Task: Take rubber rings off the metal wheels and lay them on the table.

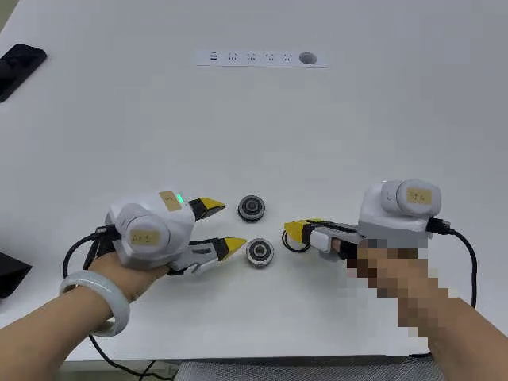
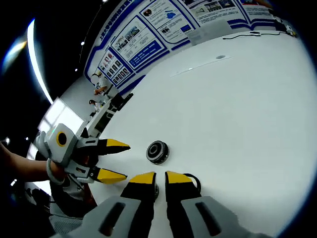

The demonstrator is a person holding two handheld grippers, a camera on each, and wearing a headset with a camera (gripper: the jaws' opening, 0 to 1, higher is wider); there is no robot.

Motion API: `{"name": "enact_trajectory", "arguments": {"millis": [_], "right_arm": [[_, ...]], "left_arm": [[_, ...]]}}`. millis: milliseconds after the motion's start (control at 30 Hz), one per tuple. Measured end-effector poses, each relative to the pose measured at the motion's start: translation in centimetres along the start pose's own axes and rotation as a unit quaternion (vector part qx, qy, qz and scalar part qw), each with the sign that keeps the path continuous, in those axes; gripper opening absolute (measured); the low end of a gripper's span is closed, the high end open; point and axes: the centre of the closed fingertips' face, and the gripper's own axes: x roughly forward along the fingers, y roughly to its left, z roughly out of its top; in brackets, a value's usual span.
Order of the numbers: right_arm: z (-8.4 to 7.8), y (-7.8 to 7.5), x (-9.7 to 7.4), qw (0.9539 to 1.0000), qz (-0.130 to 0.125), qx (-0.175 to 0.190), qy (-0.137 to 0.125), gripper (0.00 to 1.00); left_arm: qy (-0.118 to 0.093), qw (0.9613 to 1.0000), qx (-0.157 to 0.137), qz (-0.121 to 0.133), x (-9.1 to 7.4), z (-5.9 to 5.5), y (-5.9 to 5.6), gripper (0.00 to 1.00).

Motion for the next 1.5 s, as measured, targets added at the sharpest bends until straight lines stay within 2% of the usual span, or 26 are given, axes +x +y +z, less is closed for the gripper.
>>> {"name": "enact_trajectory", "arguments": {"millis": [233,733,933,1167,1500], "right_arm": [[0.1,0.5,0.7,0.9999,0.008,0.008,0.000,0.09],[0.6,0.5,1.7,0.9996,0.013,0.023,-0.003,0.09],[0.6,0.5,1.9,0.9995,0.014,0.027,-0.004,0.09],[0.7,0.4,2.1,0.9994,0.015,0.030,-0.004,0.09],[1.0,0.4,2.7,0.9991,0.020,0.038,-0.006,0.09]], "left_arm": [[0.003,1.0000,0.006,0.000,1.0,0.5,0.5,0.34],[0.021,0.9997,0.013,-0.002,3.2,1.4,1.5,0.23],[0.041,0.9989,0.022,-0.007,4.0,0.9,1.6,0.20],[0.055,0.9982,0.024,-0.010,4.4,0.5,1.9,0.18],[0.059,0.9978,0.023,-0.021,4.8,0.5,1.9,0.15]]}}
